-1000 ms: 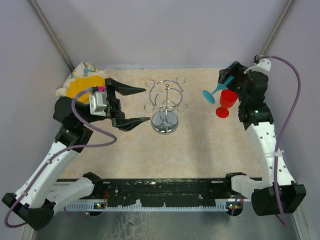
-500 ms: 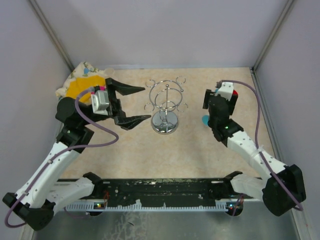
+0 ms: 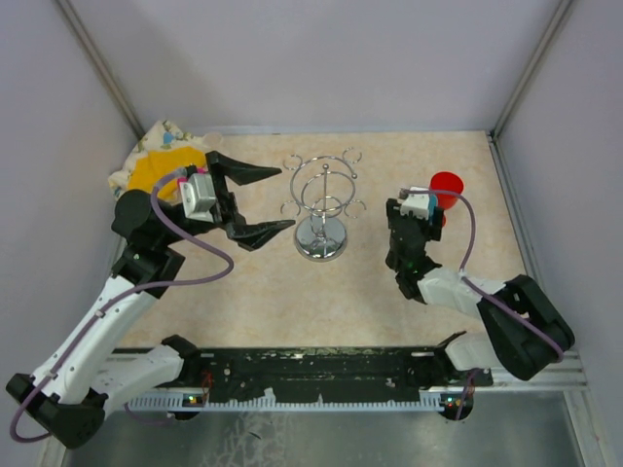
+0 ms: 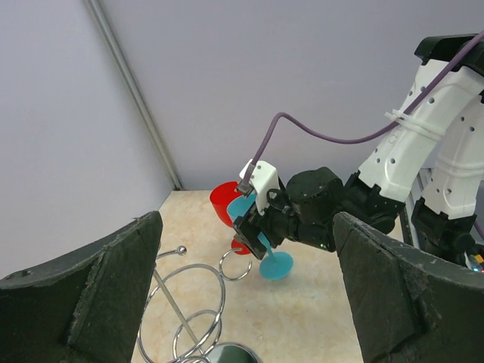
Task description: Take the wine glass off the wine glass rack
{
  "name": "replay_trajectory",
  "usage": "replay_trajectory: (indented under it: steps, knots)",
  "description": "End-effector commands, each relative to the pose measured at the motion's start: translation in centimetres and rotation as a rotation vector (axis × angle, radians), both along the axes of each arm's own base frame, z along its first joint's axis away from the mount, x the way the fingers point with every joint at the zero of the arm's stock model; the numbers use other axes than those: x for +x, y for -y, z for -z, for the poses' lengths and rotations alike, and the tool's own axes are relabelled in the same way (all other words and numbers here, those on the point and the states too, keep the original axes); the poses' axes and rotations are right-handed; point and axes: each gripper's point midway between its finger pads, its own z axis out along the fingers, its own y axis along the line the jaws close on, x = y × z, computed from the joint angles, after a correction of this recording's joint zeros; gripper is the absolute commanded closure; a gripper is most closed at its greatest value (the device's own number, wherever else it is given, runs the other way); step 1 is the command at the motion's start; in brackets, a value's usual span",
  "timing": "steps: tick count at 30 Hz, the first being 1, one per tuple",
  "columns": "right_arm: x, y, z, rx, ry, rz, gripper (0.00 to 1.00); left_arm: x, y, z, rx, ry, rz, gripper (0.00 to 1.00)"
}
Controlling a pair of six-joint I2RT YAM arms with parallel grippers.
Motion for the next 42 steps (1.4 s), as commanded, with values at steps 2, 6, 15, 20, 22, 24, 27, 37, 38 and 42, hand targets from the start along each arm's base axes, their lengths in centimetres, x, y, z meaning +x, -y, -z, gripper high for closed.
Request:
replay_trajectory:
  steps: [2,6,15,20,22,24,27,37,38,42]
  knots:
    - [0.2,0.0,-3.3,0.105,0.184,0.043,0.34,0.2,-0.1,-0.2,-0.017,0.003,-0.016,0.0]
    - [0.4,-0.2,-2.4,0.11,0.175,0.033,0.34,0.3,0.0,-0.1,-0.017,-0.004,-0.013,0.0]
    - [1.1,-1.2,-1.2,0.105,0.158,0.003,0.34,0.5,-0.1,-0.2,-0.022,-0.005,-0.029,0.0]
    - [1.5,-1.7,-1.0,0.095,0.137,-0.011,0.29,0.5,-0.3,-0.3,-0.025,-0.002,-0.038,0.0]
    - [1.8,-1.9,-1.0,0.096,0.127,-0.018,0.27,0.6,-0.3,-0.3,-0.025,-0.002,-0.043,0.0]
    - [2.0,-2.2,-0.8,0.088,0.112,-0.025,0.25,0.6,-0.3,-0.3,-0.026,-0.003,-0.046,0.0]
    - [2.3,-2.5,-0.7,0.08,0.097,-0.03,0.24,0.6,-0.4,-0.4,-0.027,0.0,-0.05,0.0]
    - [2.6,-2.6,-0.5,0.071,0.08,-0.026,0.17,0.7,-0.8,-0.5,-0.031,0.011,-0.08,0.0]
    - [2.7,-2.6,-0.5,0.072,0.081,-0.025,0.17,0.7,-0.9,-0.5,-0.033,0.011,-0.083,0.0]
    - [2.6,-2.6,-0.5,0.073,0.081,-0.02,0.15,0.7,-1.0,-0.6,-0.035,0.013,-0.087,0.0]
